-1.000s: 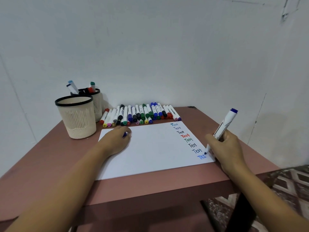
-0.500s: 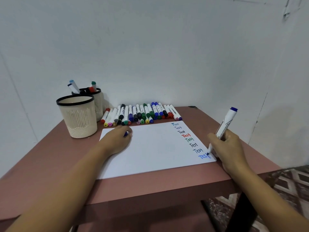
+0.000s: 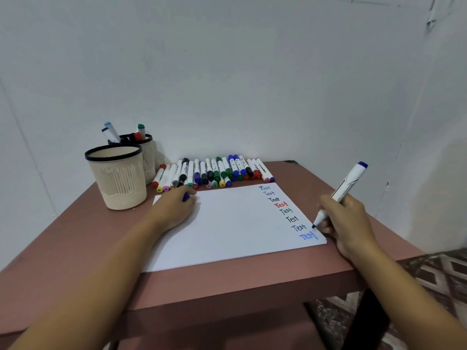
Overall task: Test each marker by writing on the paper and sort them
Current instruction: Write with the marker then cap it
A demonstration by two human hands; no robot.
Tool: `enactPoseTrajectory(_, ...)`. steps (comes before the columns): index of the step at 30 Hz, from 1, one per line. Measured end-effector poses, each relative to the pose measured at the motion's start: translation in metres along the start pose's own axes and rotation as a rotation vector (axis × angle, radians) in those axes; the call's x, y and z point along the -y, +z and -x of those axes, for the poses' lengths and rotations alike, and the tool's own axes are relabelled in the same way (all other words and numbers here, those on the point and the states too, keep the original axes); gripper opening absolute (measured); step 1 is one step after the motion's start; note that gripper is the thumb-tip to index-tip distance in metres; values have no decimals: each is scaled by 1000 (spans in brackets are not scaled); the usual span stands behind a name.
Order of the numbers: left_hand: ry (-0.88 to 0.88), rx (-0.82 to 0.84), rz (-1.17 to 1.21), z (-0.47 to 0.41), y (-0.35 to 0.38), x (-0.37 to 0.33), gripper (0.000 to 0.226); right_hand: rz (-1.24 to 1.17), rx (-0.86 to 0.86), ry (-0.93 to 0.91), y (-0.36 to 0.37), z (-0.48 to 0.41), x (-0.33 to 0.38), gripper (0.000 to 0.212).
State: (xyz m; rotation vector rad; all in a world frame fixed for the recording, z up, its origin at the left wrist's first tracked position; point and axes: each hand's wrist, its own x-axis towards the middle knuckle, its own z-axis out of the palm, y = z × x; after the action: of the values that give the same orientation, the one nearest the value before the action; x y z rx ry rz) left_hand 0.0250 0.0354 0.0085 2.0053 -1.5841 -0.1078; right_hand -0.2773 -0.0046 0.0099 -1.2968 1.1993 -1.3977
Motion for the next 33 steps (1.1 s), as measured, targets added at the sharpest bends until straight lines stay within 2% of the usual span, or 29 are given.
enactPoseTrajectory(6,20,-236,138,0,-2,-6,20,19,133,-24,17,-8,19,7)
enactPoseTrajectory(9,55,-194,190,1,-2,-10,22,-12,214,-10,38,-11,29,6)
enactPoseTrajectory(12,21,-63,338,2,-4,-15,35,-56,285,9,66,-15,36,15)
enactPoseTrajectory(15,14,31,327,0,-3,-13,44,-129,329,60,95,-23,37,20)
enactPoseTrajectory(18,27,-46,317,-1,0,-12,45,-176,389,82,122,-28,36,16)
enactPoseTrajectory(22,-6,-184,446,-6,-1,-6,47,-232,485,57,154,-30,34,9)
enactPoseTrajectory(33,73,-140,465,-8,2,-9,49,-261,514,46,169,-33,20,13)
